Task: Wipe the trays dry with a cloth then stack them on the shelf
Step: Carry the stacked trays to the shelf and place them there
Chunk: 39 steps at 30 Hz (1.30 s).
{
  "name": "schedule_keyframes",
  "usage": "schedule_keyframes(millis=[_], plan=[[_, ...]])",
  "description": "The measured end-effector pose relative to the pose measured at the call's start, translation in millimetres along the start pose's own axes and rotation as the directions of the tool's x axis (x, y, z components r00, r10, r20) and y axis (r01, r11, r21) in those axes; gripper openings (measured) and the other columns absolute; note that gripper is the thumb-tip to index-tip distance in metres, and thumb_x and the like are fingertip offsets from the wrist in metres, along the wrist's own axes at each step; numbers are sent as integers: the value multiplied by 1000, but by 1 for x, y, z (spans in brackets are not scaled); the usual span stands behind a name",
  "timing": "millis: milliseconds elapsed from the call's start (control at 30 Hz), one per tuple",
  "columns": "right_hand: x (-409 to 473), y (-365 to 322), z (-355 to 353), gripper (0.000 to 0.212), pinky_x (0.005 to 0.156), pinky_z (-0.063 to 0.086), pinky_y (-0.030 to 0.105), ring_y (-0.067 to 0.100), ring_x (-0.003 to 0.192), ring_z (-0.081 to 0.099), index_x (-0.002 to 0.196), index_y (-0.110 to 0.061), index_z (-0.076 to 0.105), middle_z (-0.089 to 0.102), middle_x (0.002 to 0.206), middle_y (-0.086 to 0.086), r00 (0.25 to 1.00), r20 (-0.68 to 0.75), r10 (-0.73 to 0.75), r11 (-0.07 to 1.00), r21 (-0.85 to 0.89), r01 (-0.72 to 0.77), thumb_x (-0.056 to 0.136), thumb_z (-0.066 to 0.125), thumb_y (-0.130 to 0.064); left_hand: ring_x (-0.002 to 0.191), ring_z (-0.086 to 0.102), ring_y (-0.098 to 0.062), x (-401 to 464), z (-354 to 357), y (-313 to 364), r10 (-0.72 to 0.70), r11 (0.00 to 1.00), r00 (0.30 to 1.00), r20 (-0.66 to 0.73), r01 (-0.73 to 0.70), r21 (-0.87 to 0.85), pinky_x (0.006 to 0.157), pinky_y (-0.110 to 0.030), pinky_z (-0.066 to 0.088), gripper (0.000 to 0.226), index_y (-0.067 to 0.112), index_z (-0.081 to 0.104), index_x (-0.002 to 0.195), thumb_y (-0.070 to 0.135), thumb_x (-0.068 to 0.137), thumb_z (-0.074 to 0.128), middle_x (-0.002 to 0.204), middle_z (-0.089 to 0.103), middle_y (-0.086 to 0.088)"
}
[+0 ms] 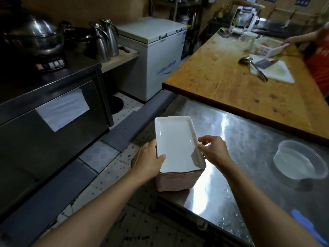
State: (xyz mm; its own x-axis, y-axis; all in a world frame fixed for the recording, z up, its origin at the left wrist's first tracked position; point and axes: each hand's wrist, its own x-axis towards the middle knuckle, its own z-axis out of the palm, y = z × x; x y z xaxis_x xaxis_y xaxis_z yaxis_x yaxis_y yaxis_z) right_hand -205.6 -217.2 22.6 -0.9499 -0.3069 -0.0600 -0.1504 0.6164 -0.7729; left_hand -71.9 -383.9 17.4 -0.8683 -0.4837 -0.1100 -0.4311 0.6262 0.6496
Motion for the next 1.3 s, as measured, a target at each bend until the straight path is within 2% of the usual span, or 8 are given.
schedule_keyframes(millis=[100, 267, 400, 500, 667, 900, 1100, 1300], plan=[[0, 3, 1, 23, 64, 53, 33, 16, 71, 57, 103, -12, 72, 57, 77, -8, 1000, 8, -18, 999, -45, 18, 81, 66, -13, 121, 48, -22, 0, 1, 0, -18, 999, 1000, -8, 18, -30, 98, -44, 44, 55, 24, 36, 138, 25, 88, 58, 135, 49, -2], [-1, 14, -2, 48, 80, 44, 28, 19, 103, 53, 125, -16, 51, 53, 114, 2, 976, 176, 131, 979, 129, -155, 87, 58, -45, 124, 48, -21, 5, 6, -6, -190, 944, 981, 50, 196, -267, 102, -43, 41, 73, 21, 29, 144, 39, 83, 64, 140, 47, -1], [-4, 22, 0, 59, 91, 46, 36, 23, 112, 57, 123, -6, 54, 58, 125, 6, 894, 417, 165, 957, 151, -247, 91, 48, -54, 116, 55, -20, 9, 21, -8, -289, 633, 915, 282, 404, -661, 100, -39, 44, 71, 15, 32, 144, 46, 87, 59, 133, 55, -4], [-8, 25, 9, 44, 96, 47, 33, 18, 107, 61, 116, -12, 58, 64, 118, 2, 832, 540, 127, 914, 262, -309, 93, 48, -48, 96, 67, -11, 7, 32, -10, -222, 478, 904, 364, 427, -768, 77, -23, 51, 42, 20, 57, 123, 47, 90, 52, 108, 70, 4], [-11, 27, 21, 17, 73, 45, 17, -4, 91, 57, 105, -19, 52, 60, 101, -13, 790, 598, 133, 780, 429, -456, 97, 47, -33, 78, 71, -8, 5, 44, -7, -190, 334, 922, 337, 384, -861, 56, -17, 52, 22, 24, 65, 99, 34, 96, 45, 87, 75, 7], [-9, 27, 24, 48, 113, 32, 36, 2, 103, 56, 137, -10, 39, 58, 113, -8, 771, 625, 123, 673, 518, -528, 95, 49, -32, 74, 71, -12, 5, 43, -7, -150, 319, 932, 329, 360, -877, 56, -21, 53, 26, 23, 66, 97, 36, 95, 44, 86, 75, 2], [-9, 21, 20, 45, 114, 31, 39, 20, 123, 53, 134, -14, 47, 61, 127, 5, 755, 641, 135, 610, 547, -573, 93, 52, -32, 77, 71, -14, 4, 36, -3, -116, 320, 933, 340, 359, -877, 64, -27, 51, 28, 23, 66, 99, 37, 95, 42, 89, 75, 0], [-14, 9, 11, 34, 95, 47, 34, 23, 105, 63, 121, -16, 57, 68, 115, 5, 749, 649, 130, 621, 536, -572, 92, 50, -32, 76, 69, -18, 2, 24, 3, -107, 288, 913, 394, 408, -866, 64, -29, 51, 24, 17, 65, 100, 28, 94, 44, 85, 75, -2]])
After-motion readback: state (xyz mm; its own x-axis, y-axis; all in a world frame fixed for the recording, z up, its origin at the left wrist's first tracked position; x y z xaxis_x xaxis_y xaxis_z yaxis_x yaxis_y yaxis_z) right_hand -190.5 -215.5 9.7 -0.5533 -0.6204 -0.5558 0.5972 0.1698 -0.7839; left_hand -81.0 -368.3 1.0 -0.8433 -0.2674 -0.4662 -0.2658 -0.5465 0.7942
